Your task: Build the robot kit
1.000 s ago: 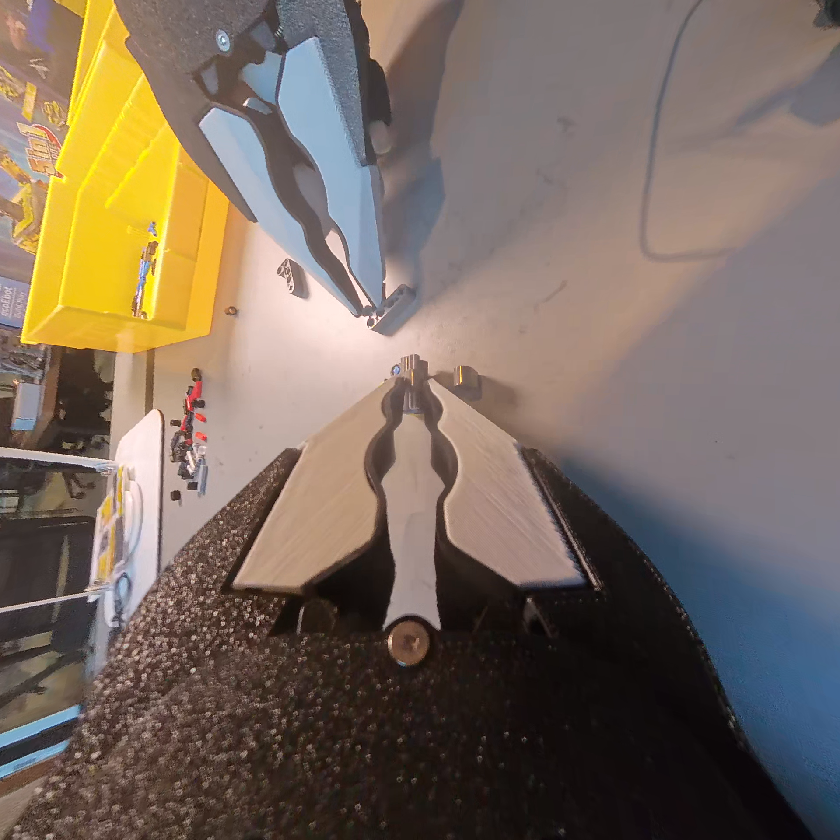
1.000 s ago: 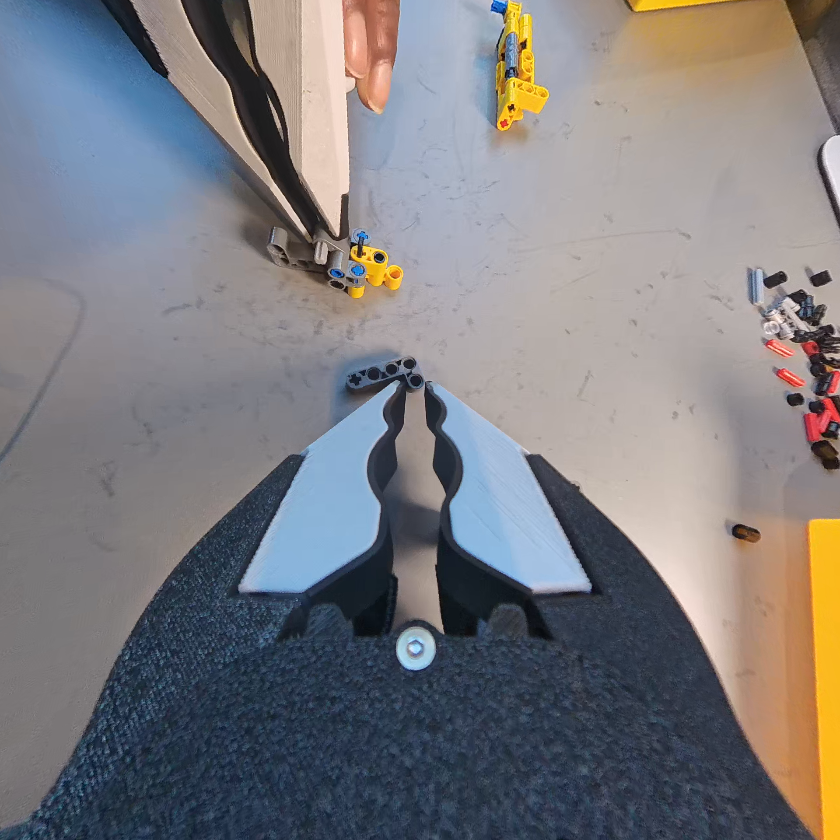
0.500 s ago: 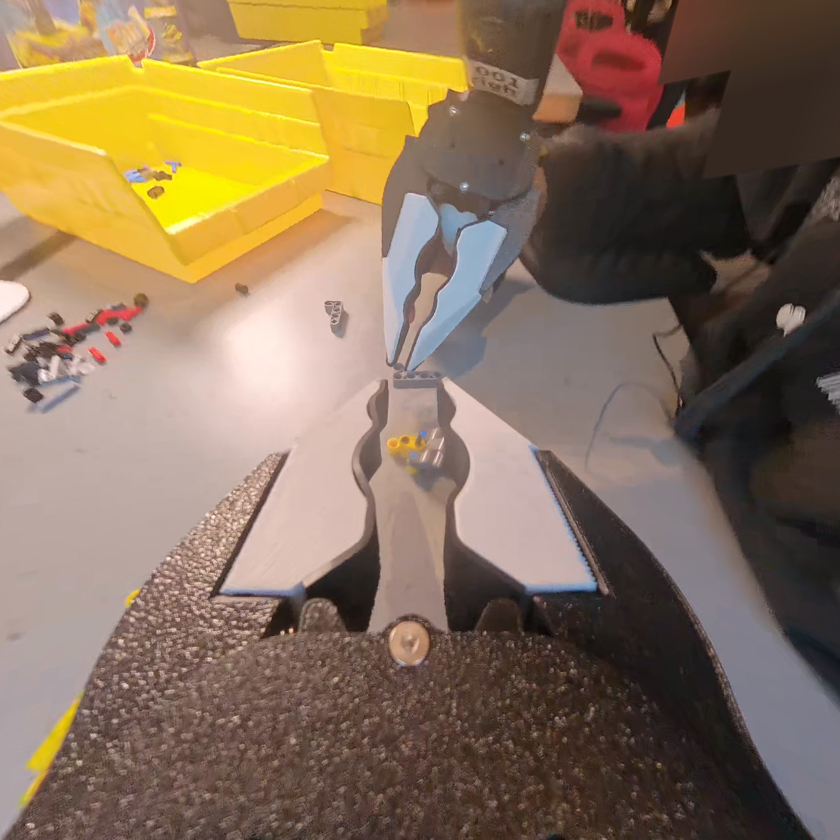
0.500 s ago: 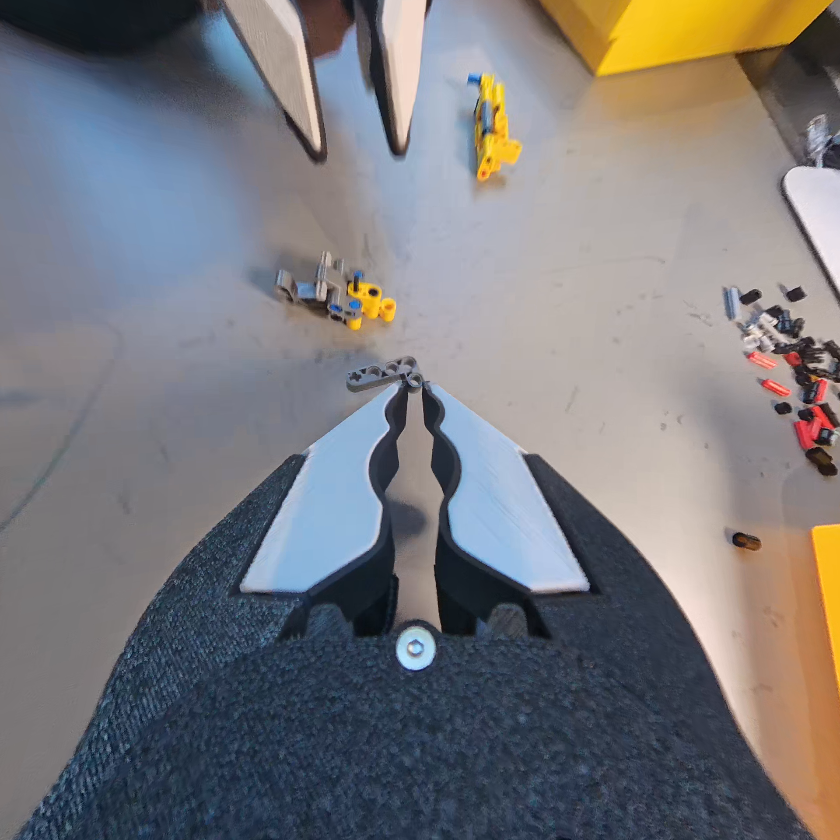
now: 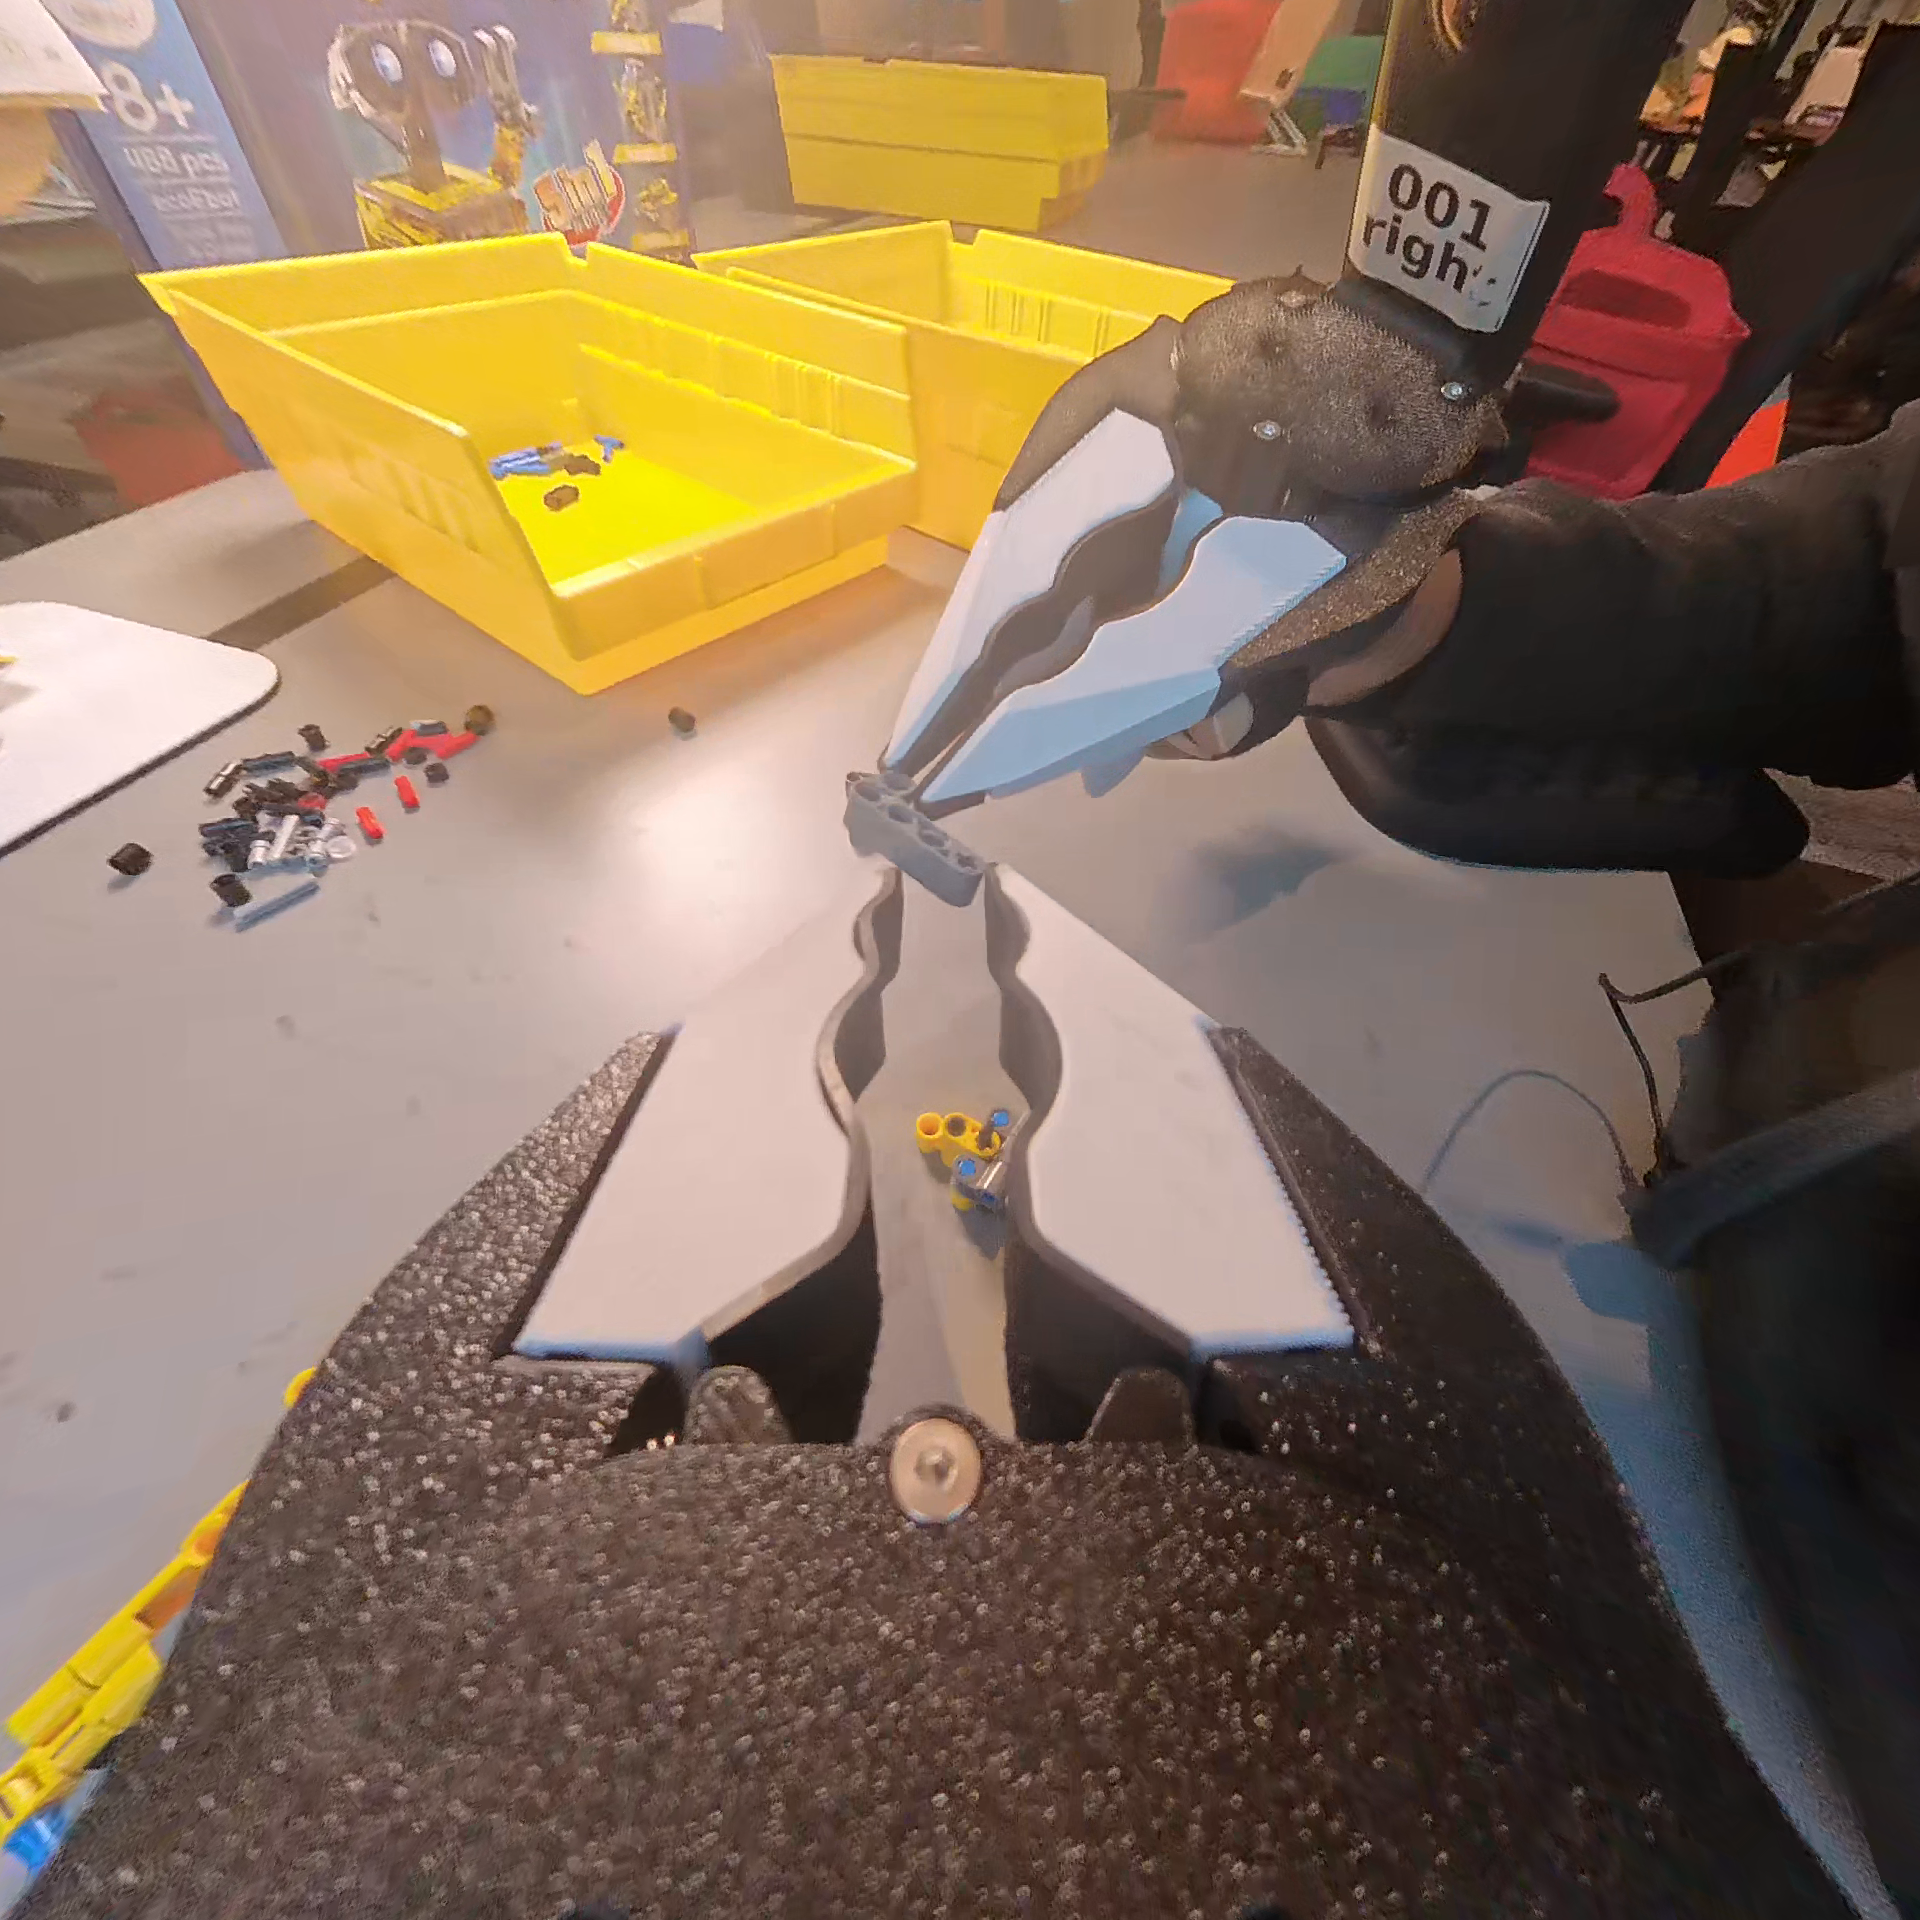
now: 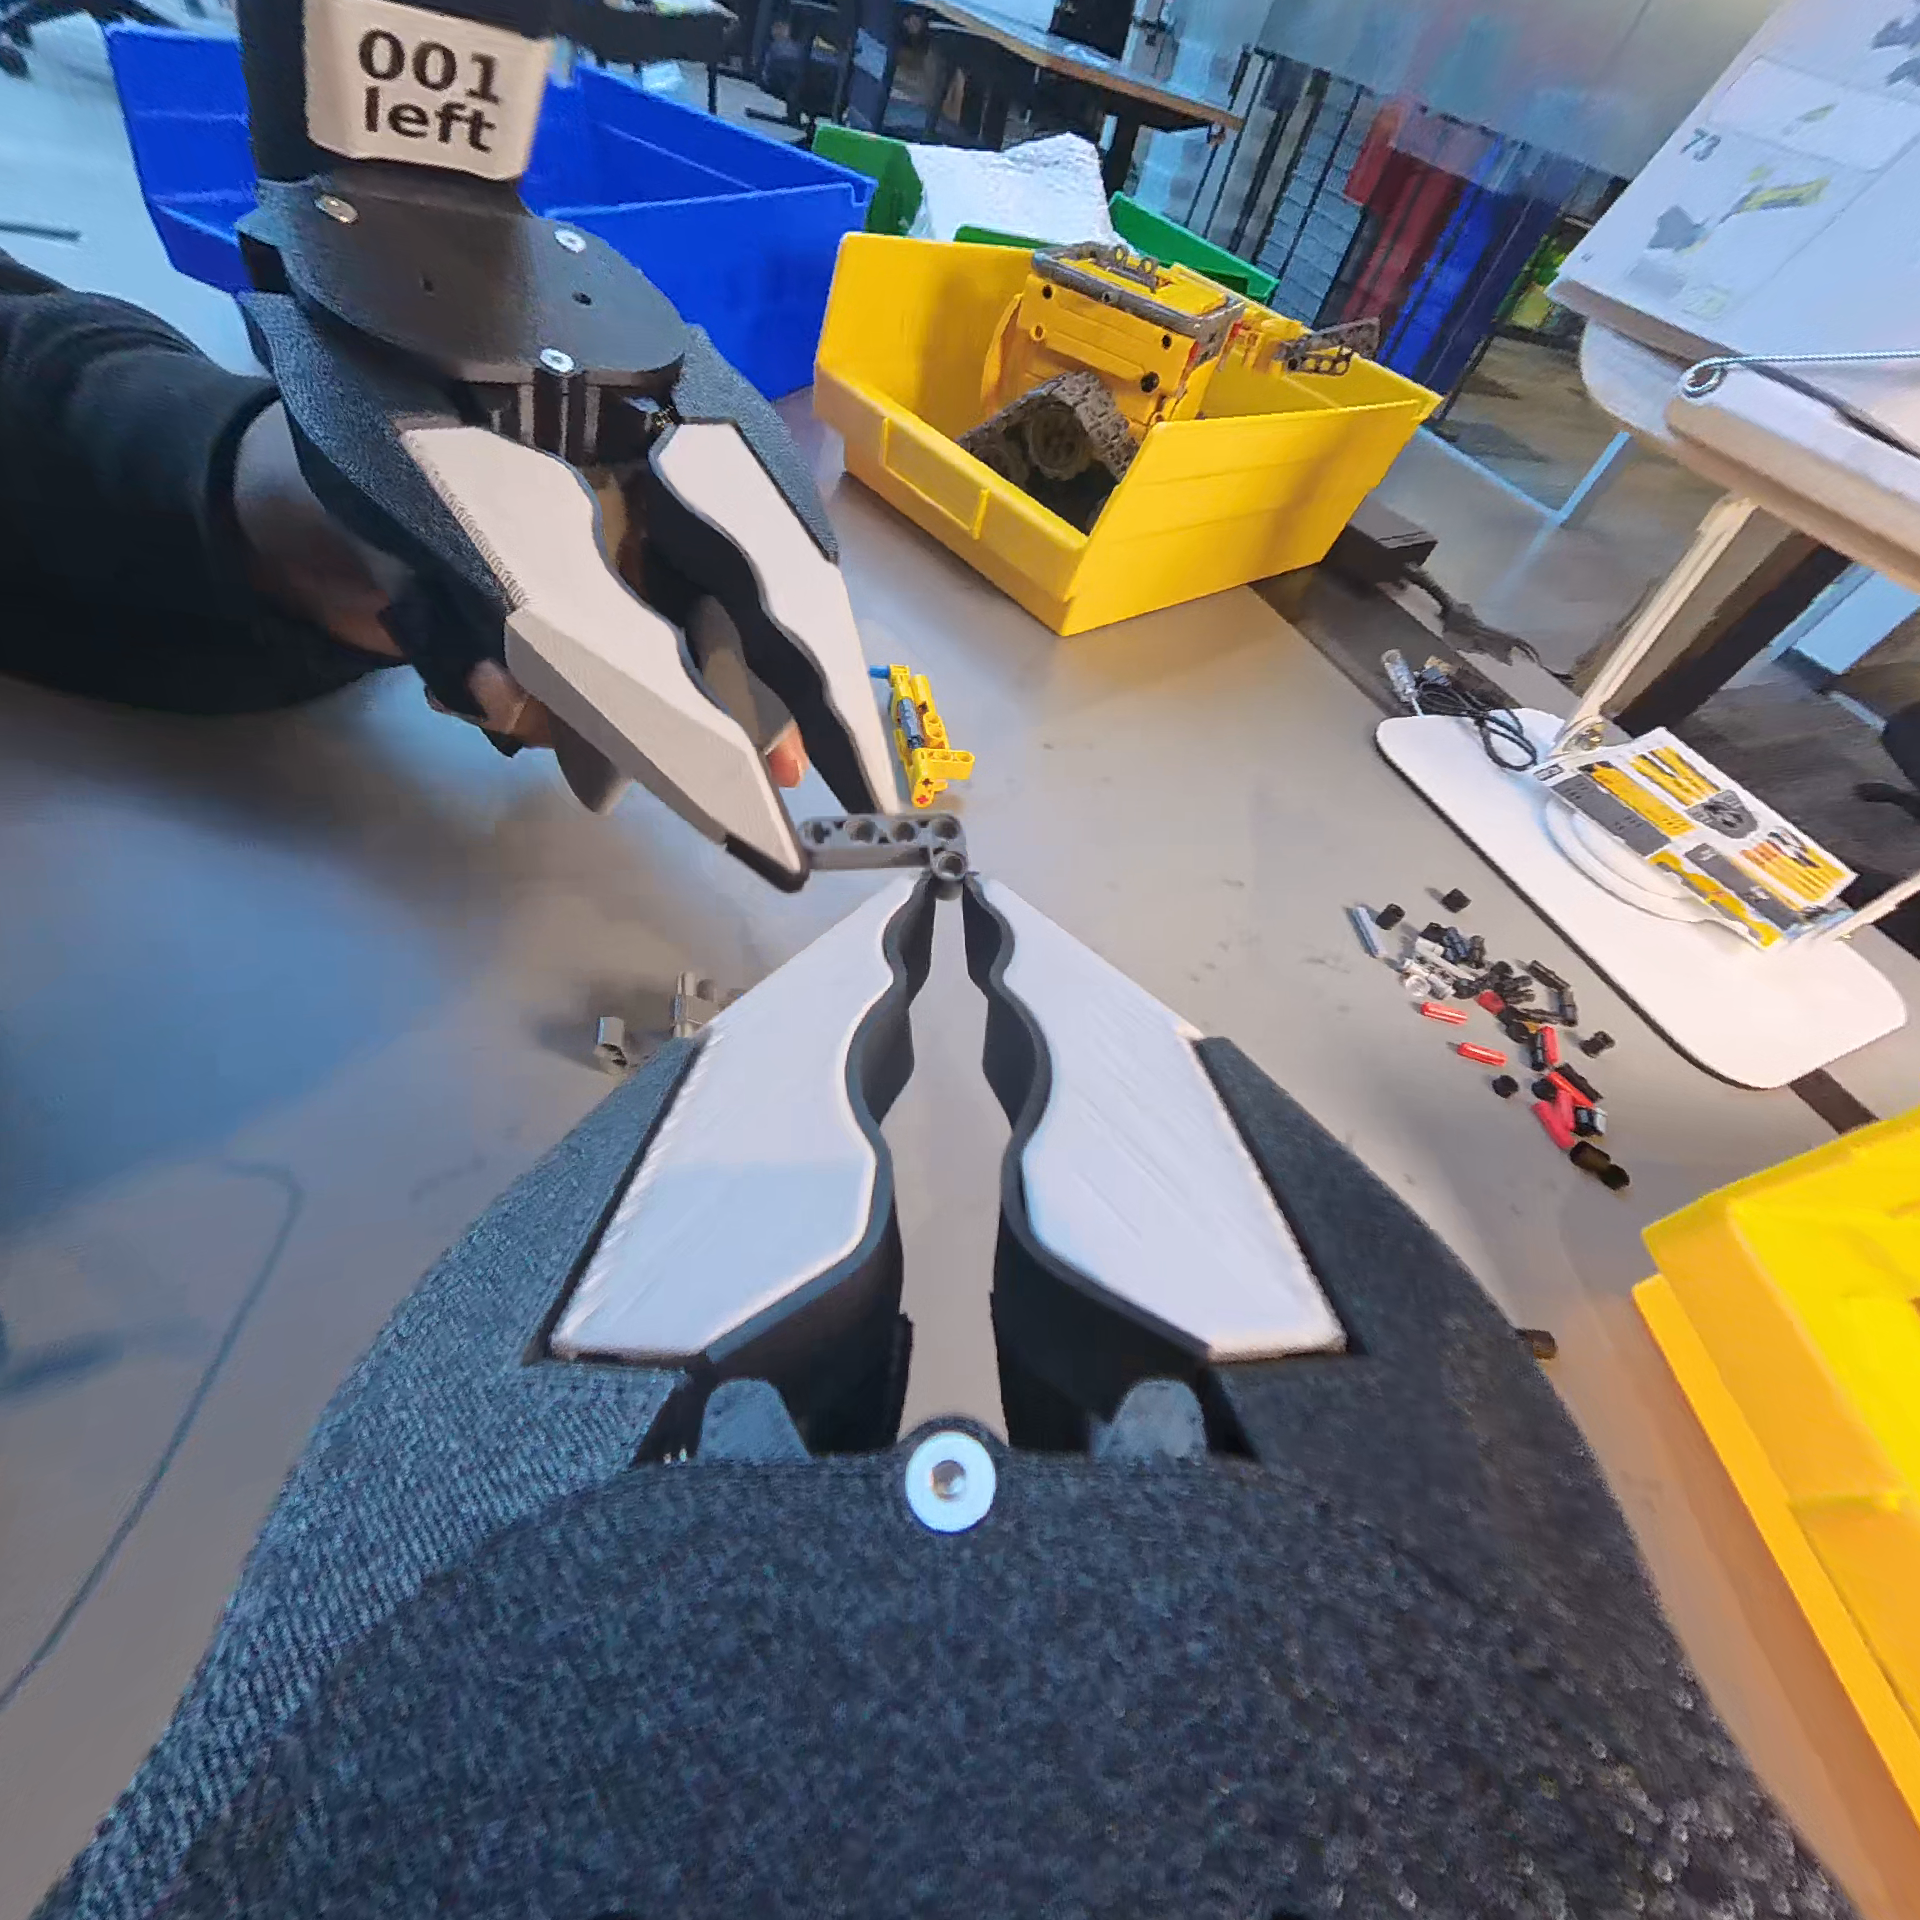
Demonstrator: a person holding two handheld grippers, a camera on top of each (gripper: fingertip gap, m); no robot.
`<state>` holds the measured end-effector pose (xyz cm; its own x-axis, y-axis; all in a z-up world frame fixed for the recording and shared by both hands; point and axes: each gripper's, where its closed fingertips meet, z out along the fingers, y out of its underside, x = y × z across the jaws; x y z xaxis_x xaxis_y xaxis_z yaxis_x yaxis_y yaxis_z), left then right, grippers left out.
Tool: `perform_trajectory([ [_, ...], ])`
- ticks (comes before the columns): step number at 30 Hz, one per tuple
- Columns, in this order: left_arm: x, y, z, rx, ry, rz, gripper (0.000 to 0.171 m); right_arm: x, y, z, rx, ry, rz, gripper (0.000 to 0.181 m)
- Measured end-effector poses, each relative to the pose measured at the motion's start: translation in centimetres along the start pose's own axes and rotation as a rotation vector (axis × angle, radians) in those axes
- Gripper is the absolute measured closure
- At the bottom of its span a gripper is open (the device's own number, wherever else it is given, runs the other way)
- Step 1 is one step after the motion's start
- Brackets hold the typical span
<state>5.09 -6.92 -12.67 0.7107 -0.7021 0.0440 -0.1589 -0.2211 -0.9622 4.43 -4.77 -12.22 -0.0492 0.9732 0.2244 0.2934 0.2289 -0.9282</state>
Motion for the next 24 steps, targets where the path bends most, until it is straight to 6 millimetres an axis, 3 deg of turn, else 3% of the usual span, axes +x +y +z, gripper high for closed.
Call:
perform_trajectory([
  [8,-0.5,-0.5,-1.0,0.062,0.103,-0.175,0.164,-1.0,-0.7,-0.7,0.075,-0.070,-0.013,0.181],
  [12,0.0,-0.4,-1.2,0.067,0.198,-0.270,0.164,-1.1,-1.3,-1.1,0.119,-0.079,-0.050,0.166],
  [16,1.3,0.4,-0.9,0.010,0.238,-0.179,0.164,-2.4,-0.6,-0.8,0.084,-0.125,-0.127,0.150],
  [19,2.4,0.5,-0.7,-0.002,0.271,-0.139,0.164,-3.2,0.2,-0.5,0.045,-0.153,-0.151,0.162],
  [24,2.3,0.0,-1.0,0.034,0.290,-0.170,0.165,-3.2,-0.8,-1.1,0.103,-0.194,-0.076,0.166],
])
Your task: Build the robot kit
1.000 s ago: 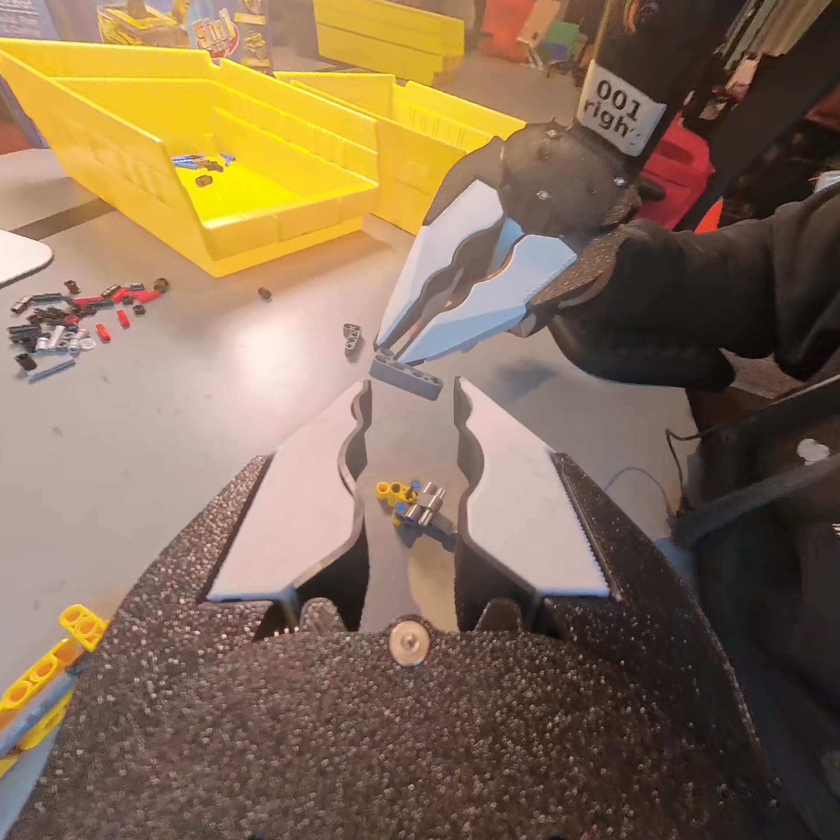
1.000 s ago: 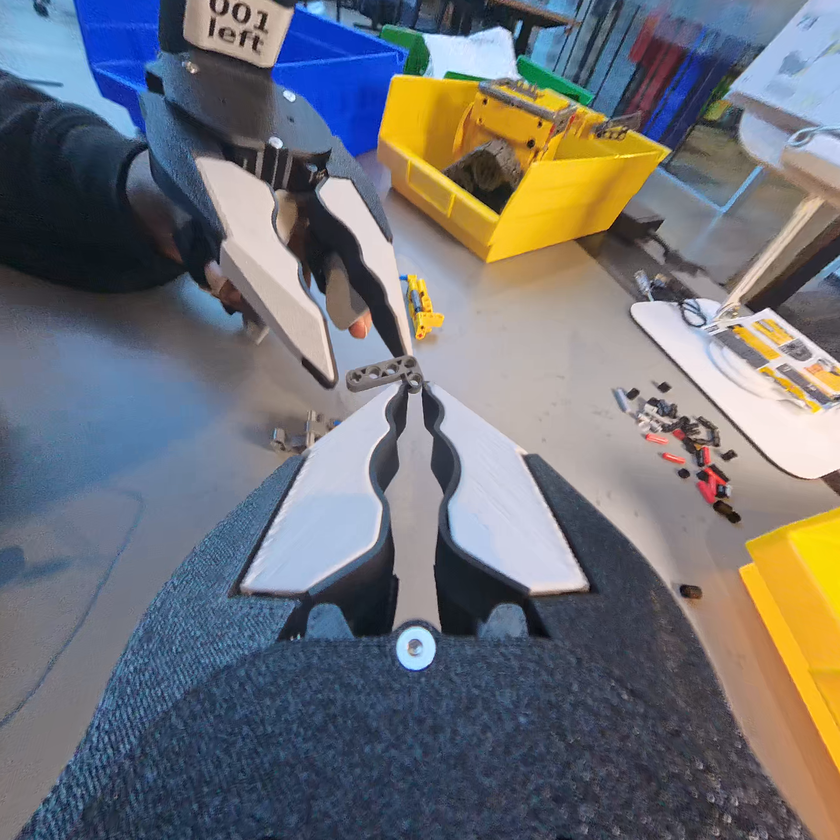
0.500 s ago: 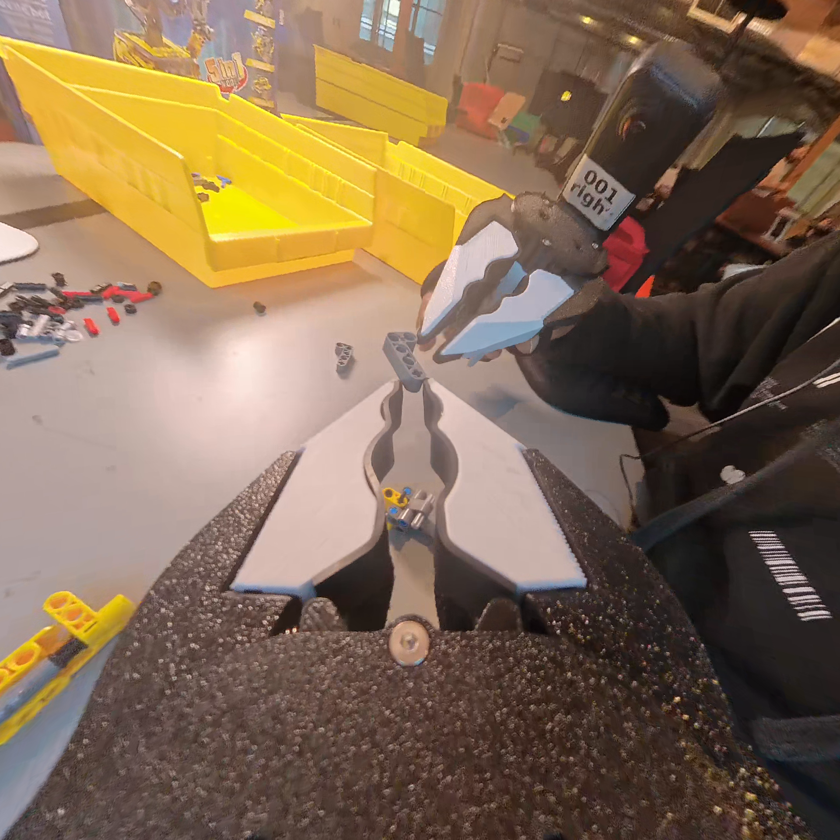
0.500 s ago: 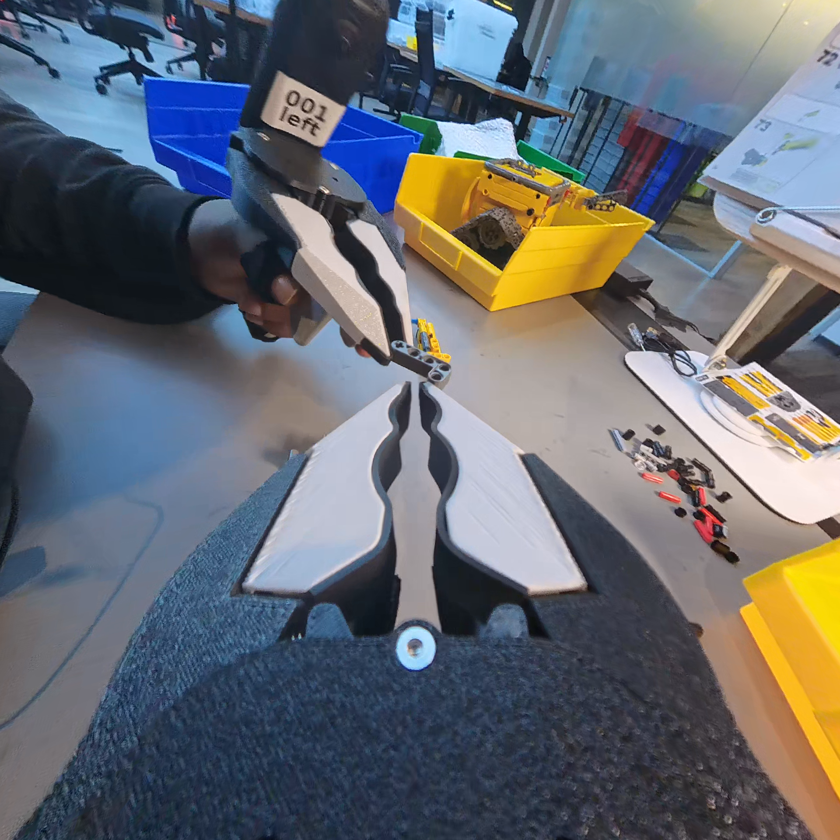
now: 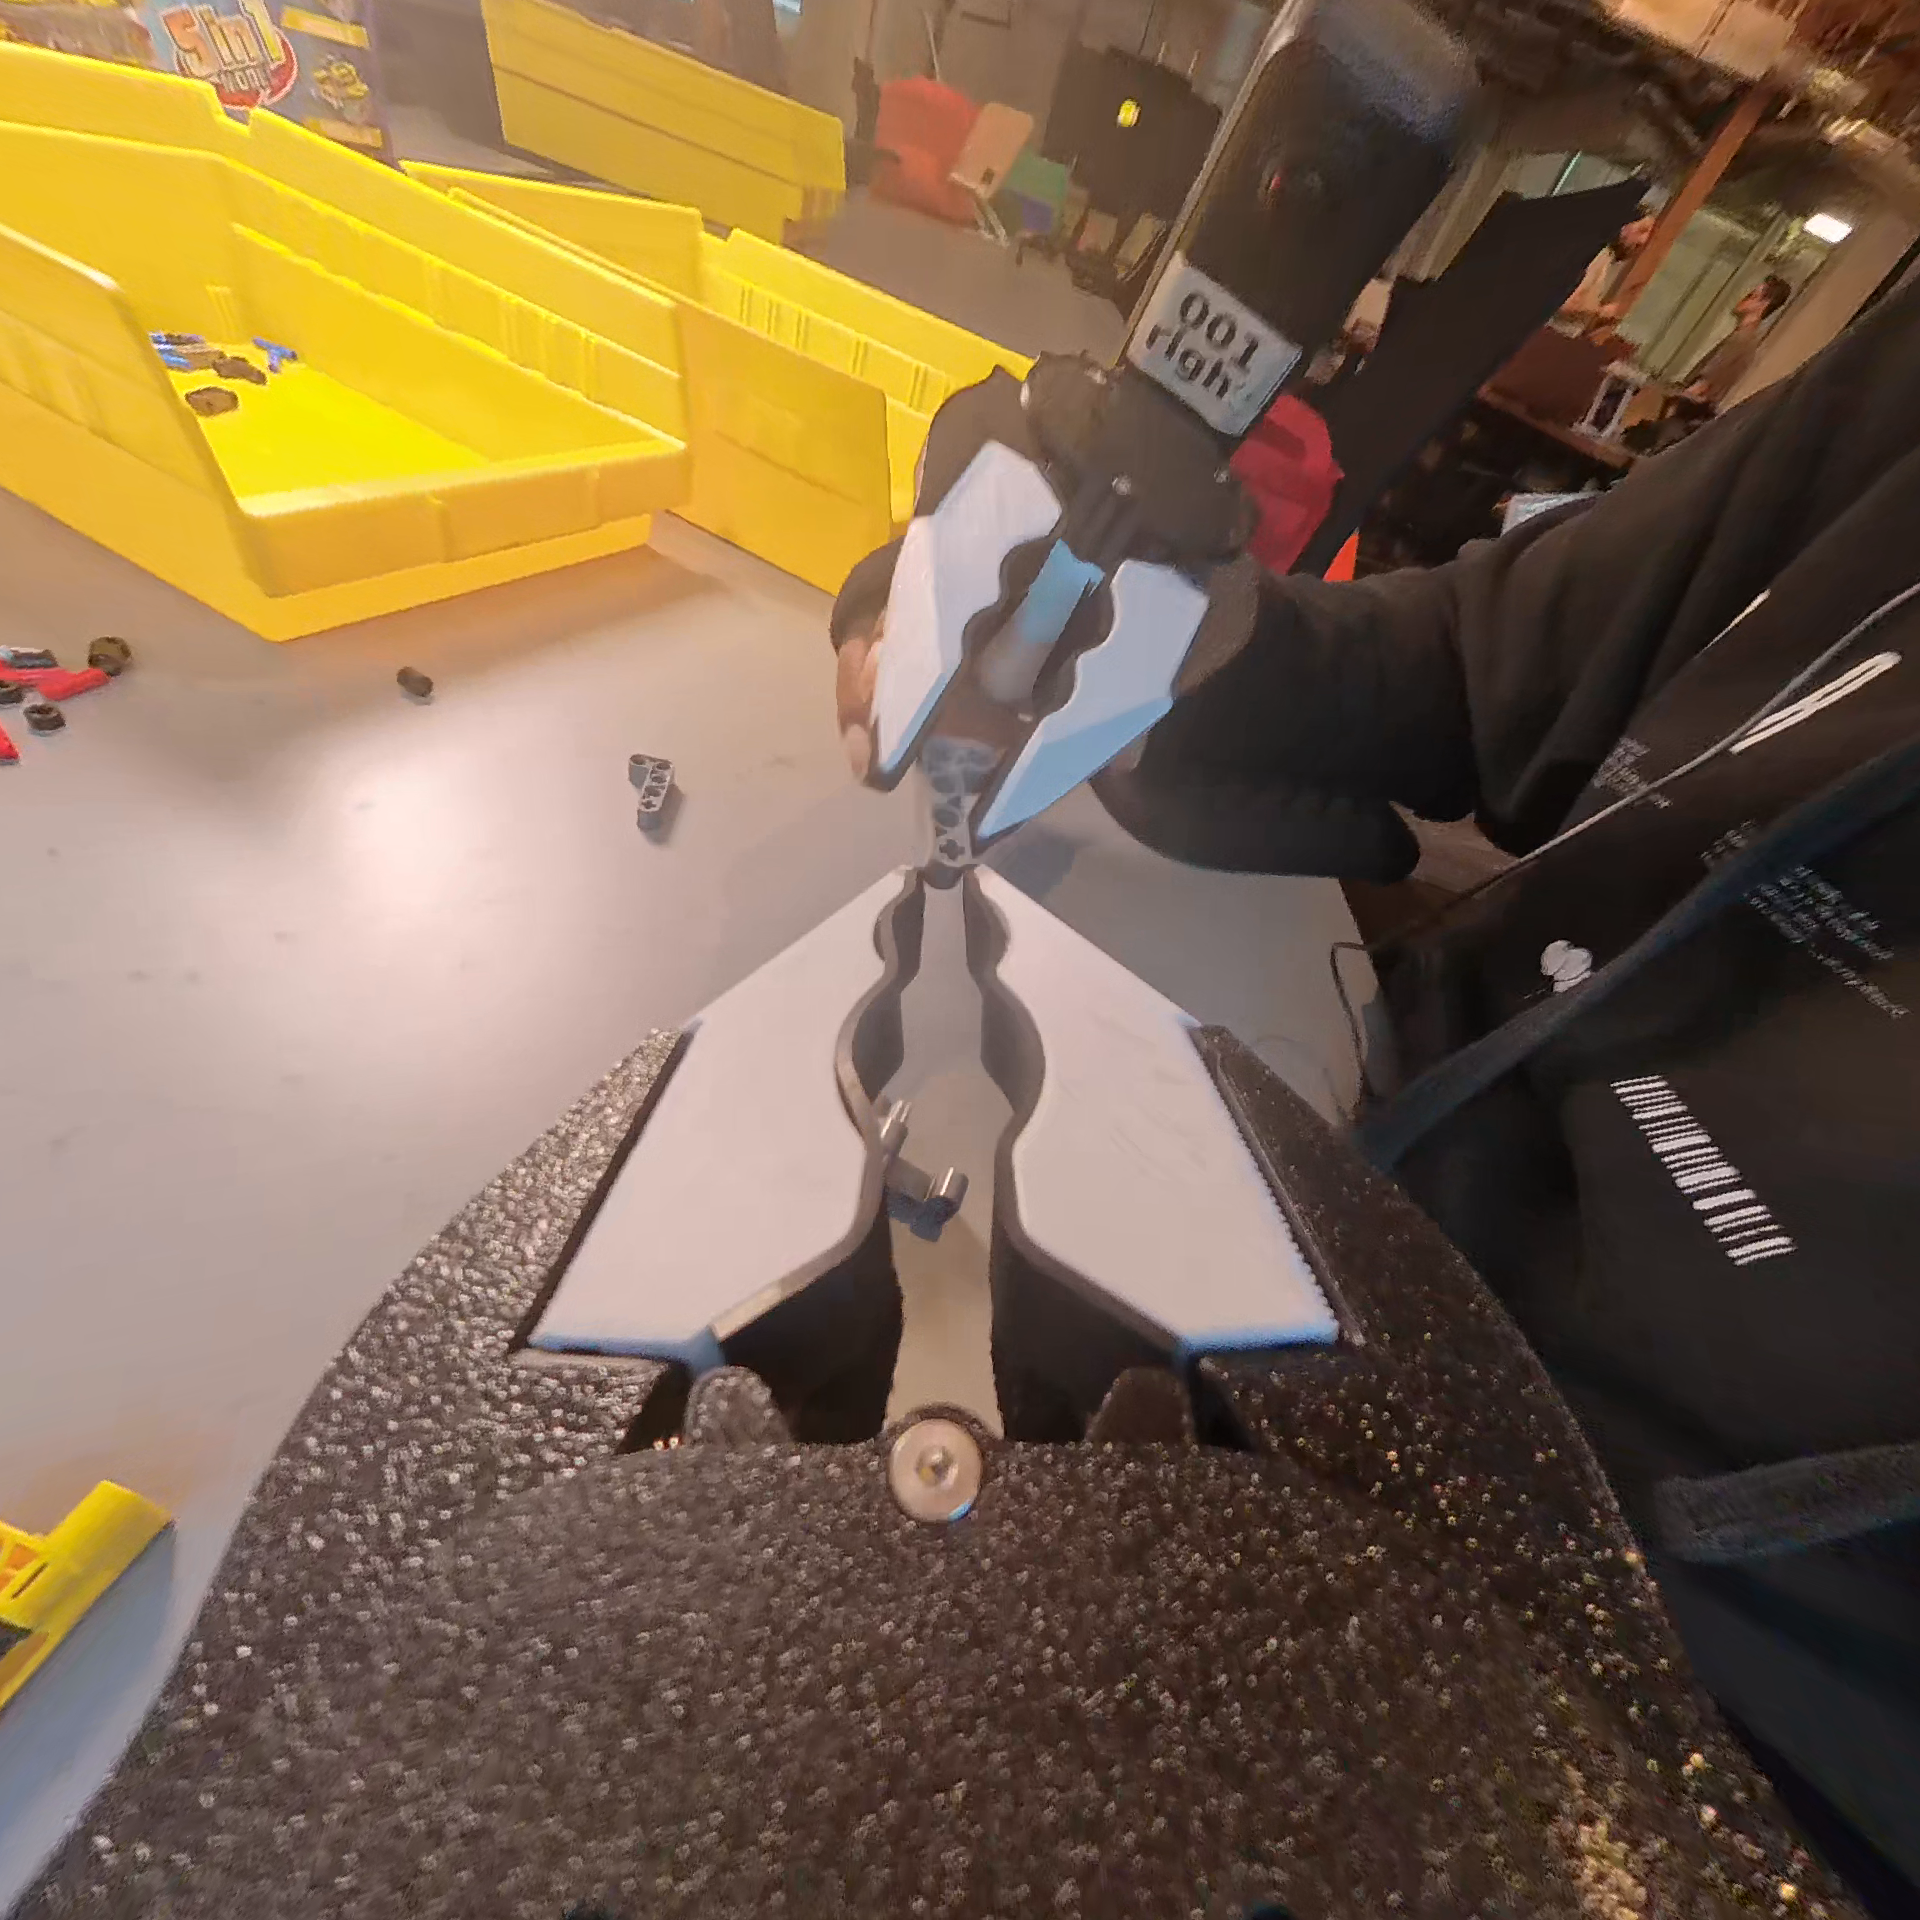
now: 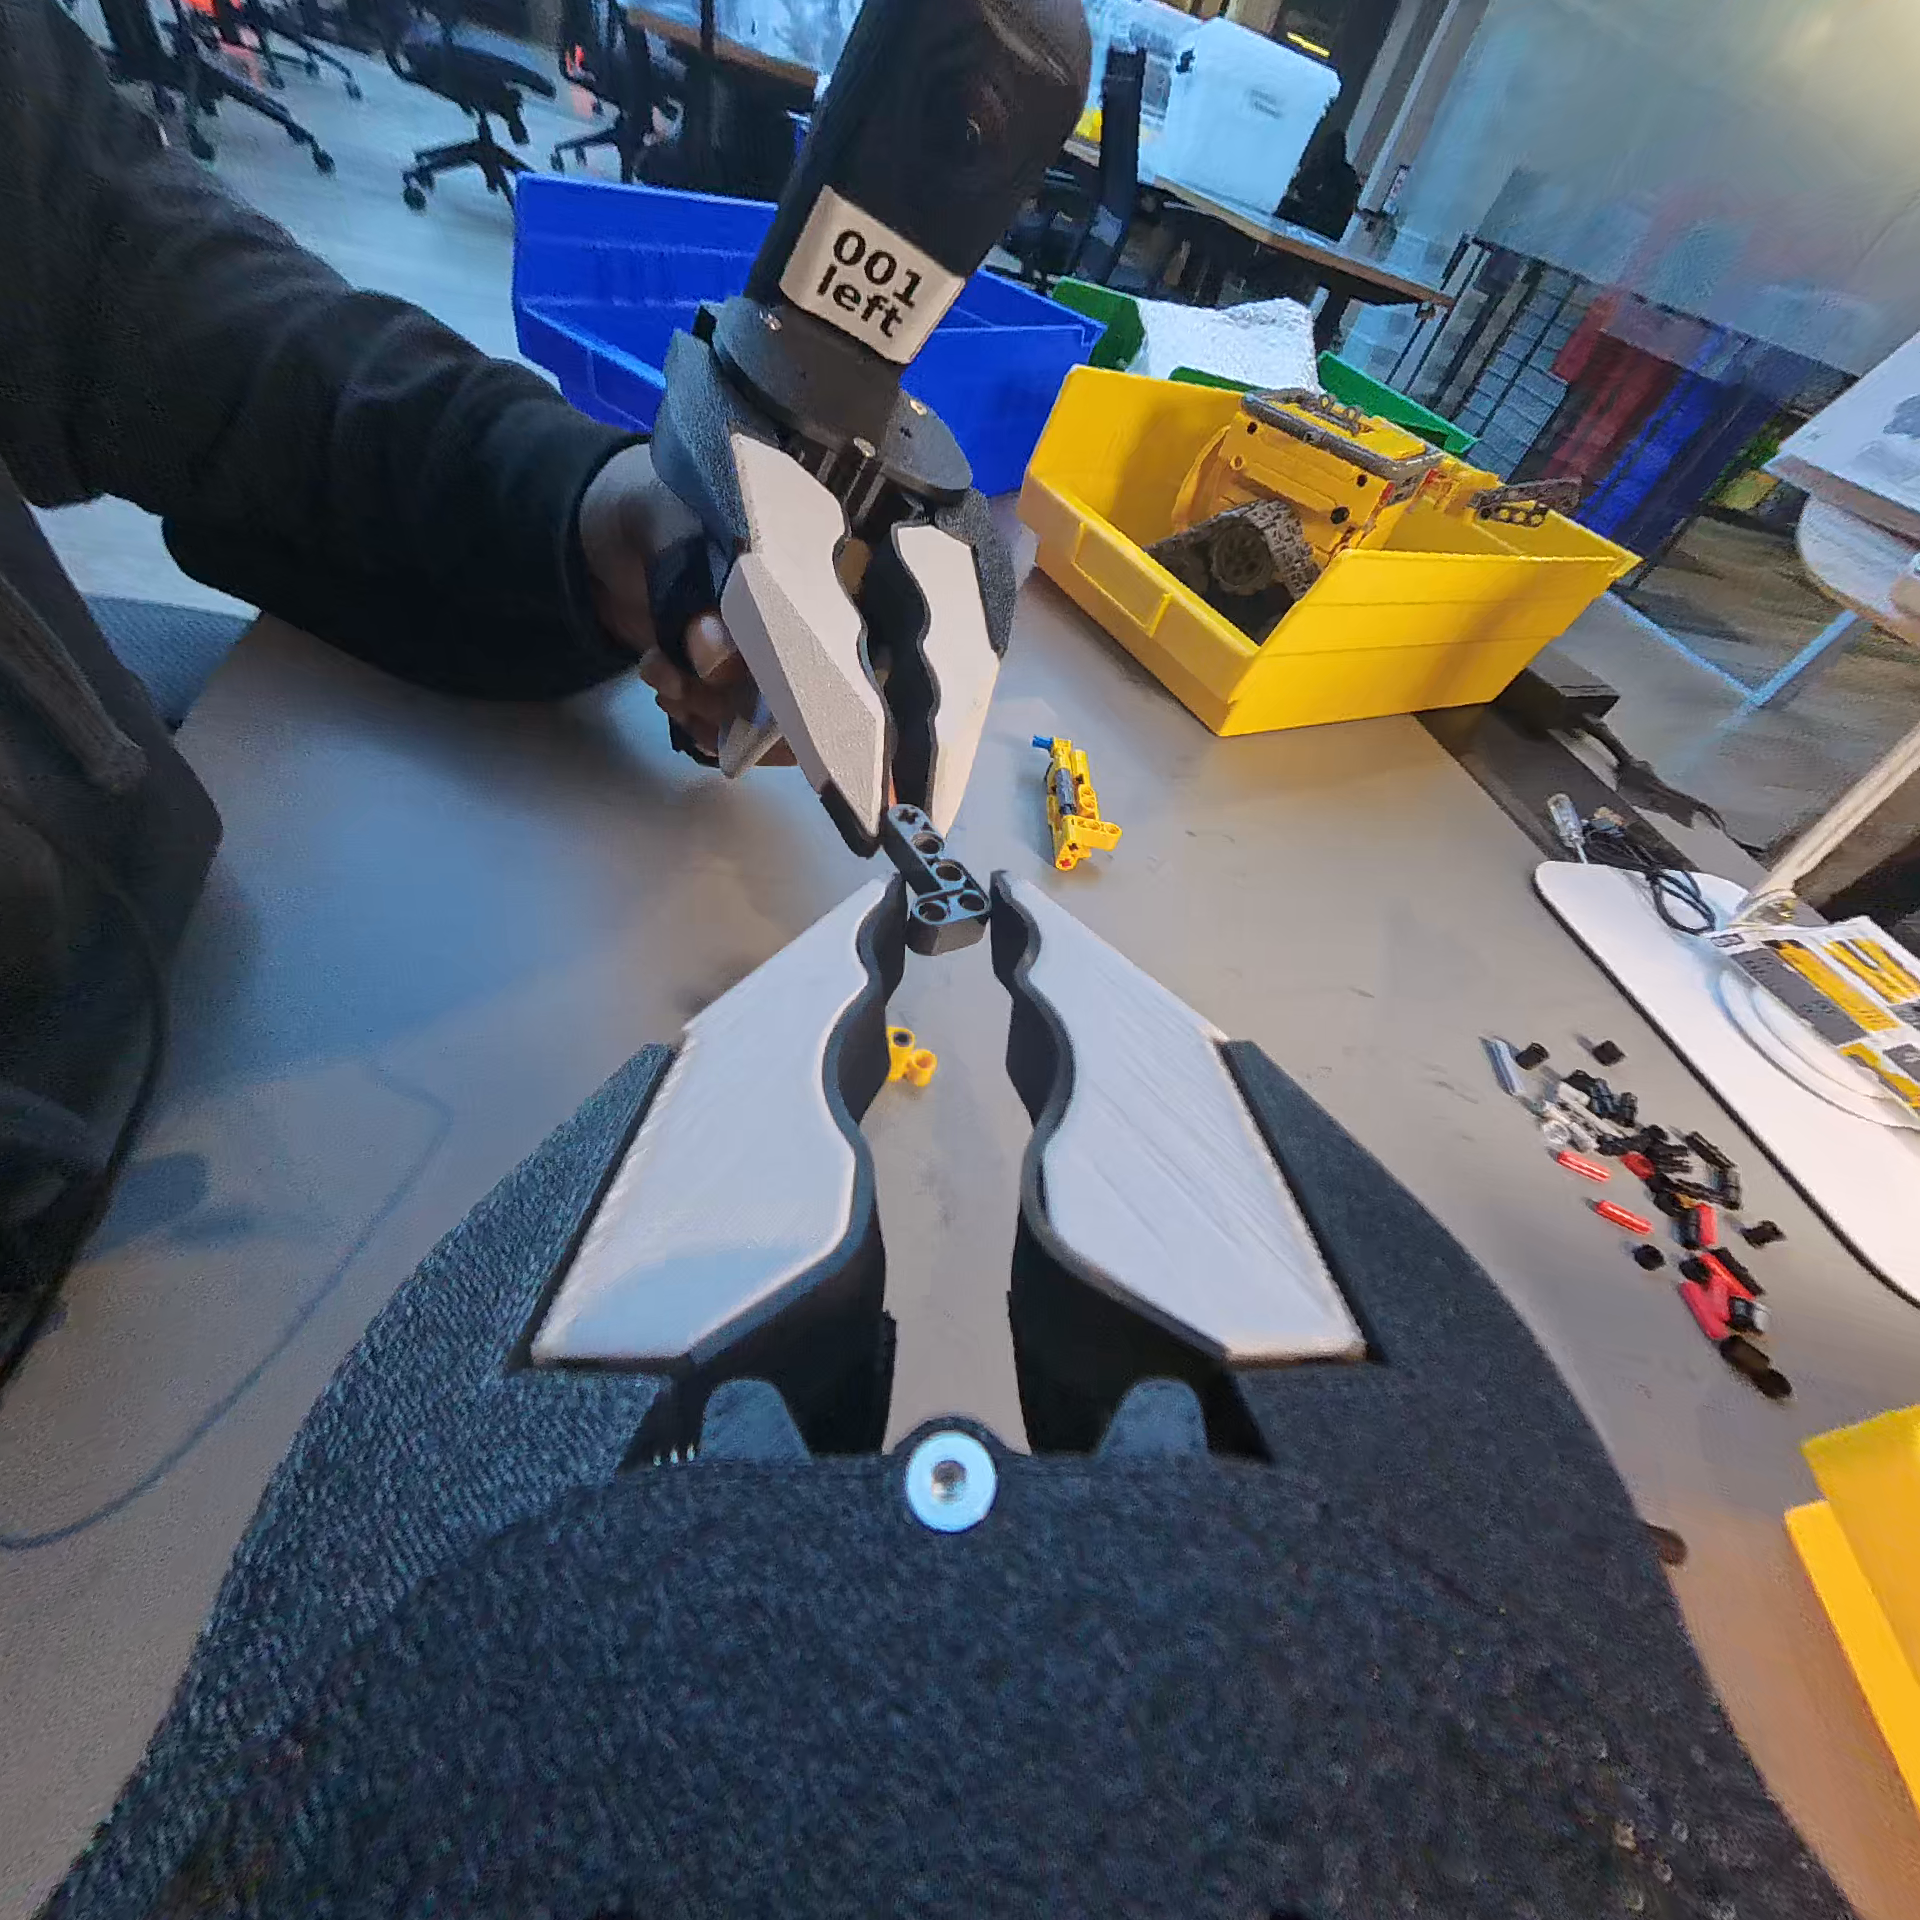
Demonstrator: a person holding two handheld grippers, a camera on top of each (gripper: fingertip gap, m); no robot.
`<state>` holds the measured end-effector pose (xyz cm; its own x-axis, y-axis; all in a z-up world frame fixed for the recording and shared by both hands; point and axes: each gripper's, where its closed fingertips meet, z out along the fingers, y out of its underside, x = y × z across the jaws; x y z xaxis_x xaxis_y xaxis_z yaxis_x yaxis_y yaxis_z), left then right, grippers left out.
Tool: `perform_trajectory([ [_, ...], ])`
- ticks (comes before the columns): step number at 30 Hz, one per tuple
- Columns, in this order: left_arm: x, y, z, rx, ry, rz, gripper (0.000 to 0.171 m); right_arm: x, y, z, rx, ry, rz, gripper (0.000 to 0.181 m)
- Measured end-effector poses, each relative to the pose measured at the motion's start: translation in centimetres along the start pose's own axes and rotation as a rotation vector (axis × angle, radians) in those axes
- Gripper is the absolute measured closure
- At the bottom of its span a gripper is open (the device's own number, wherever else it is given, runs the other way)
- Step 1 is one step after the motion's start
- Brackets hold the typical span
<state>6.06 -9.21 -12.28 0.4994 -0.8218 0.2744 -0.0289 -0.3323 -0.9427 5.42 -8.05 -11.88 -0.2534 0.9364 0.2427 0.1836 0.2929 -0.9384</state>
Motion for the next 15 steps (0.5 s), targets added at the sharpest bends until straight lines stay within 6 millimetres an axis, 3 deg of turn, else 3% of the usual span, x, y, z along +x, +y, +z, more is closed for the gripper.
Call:
perform_trajectory([
  [3,-0.3,0.7,0.2,-0.028,-0.026,0.022,0.171,-0.1,-0.6,-0.2,0.041,-0.030,0.070,0.166],
  [7,-0.7,-0.1,-0.2,0.013,-0.055,0.014,0.171,1.3,0.1,-0.5,0.028,-0.015,0.225,0.166],
  [9,-1.6,0.0,-0.4,-0.003,-0.121,0.060,0.163,2.0,-0.1,-0.7,0.052,0.006,0.278,0.166],
  [15,-2.3,0.3,0.0,-0.067,-0.272,0.278,0.157,2.6,0.5,-0.2,0.013,0.078,0.257,0.166],
])
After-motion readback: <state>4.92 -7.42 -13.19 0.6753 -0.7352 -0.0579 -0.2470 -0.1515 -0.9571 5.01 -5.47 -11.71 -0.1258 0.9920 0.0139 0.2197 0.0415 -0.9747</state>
